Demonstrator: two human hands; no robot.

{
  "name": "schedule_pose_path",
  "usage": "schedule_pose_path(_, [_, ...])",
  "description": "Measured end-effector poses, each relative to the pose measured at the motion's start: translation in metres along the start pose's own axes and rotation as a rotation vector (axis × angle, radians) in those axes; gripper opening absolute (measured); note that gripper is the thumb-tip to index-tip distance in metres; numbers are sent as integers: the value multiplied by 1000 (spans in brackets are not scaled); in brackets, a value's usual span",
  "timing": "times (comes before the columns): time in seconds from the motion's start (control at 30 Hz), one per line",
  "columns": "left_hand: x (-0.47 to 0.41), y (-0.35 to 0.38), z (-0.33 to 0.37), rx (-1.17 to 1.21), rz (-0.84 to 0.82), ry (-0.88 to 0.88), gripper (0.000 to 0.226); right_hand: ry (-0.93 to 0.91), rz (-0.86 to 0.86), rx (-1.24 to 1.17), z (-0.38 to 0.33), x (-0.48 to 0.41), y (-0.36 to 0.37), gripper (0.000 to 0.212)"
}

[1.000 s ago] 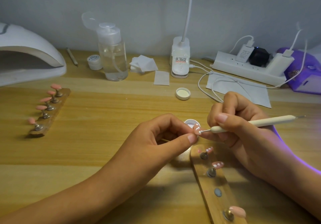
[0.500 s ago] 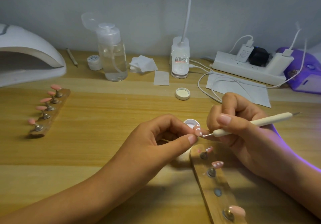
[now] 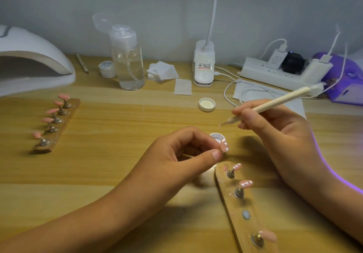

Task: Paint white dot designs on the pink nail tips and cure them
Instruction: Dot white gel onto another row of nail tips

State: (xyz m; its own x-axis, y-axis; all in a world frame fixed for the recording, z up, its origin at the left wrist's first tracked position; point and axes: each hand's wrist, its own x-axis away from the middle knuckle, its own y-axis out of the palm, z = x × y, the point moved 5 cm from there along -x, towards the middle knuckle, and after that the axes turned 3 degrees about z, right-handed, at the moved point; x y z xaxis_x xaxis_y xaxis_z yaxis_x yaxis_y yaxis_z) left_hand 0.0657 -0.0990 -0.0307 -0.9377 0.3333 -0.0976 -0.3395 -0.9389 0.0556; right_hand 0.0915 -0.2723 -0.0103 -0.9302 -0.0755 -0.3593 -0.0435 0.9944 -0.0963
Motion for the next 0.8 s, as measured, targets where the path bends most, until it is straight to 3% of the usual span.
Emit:
schedule_pose_path(0.2, [-3, -8, 0, 110, 106, -16, 10, -73, -84, 248, 2, 7, 9, 14])
schedule_pose_path(0.4, [-3, -7, 2, 104, 91, -6, 11, -126, -155, 355, 4, 7, 15, 14])
schedule_pose_path(0.63, [-2, -6, 2, 93, 75, -6, 12, -117, -182, 371, 4, 7, 16, 21])
schedule_pose_path(0.8, [-1, -6, 2, 107, 63, -18, 11, -90, -175, 349, 5, 6, 16, 11])
